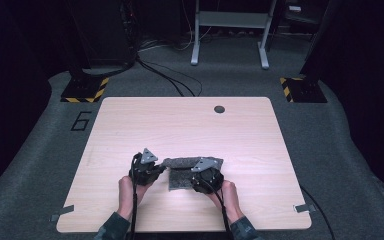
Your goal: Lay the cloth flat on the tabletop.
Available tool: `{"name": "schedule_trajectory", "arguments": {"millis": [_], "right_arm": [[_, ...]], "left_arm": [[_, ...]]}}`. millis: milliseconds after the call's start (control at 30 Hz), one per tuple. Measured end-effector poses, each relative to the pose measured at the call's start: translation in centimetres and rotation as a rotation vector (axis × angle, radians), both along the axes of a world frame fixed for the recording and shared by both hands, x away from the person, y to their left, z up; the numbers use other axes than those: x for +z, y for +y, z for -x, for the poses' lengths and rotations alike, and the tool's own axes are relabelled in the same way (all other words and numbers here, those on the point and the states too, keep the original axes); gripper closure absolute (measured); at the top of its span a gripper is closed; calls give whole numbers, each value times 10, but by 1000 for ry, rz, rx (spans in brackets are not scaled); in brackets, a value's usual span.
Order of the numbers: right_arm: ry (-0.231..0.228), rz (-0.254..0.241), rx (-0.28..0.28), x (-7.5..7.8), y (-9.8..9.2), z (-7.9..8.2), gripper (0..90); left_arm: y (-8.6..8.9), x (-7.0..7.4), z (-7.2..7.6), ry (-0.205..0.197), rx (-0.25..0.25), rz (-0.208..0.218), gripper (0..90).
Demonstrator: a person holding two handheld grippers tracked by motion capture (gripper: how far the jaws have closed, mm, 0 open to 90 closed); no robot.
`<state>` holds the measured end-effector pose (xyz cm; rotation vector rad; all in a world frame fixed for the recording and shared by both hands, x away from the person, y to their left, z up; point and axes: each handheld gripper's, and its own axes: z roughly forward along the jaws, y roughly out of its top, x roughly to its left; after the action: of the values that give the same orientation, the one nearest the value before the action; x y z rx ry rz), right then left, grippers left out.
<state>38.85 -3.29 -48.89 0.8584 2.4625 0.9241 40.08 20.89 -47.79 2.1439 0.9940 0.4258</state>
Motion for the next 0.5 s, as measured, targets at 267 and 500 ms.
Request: {"name": "schedule_trajectory", "arguments": {"millis": [267, 500], "right_arm": [[-50, 77, -113, -7, -23, -8, 833], [-74, 40, -215, 7, -57, -13, 859]], "left_arm": [[7, -3, -3, 7, 24, 30, 849], [14, -1, -2, 28, 21, 31, 847]]}}
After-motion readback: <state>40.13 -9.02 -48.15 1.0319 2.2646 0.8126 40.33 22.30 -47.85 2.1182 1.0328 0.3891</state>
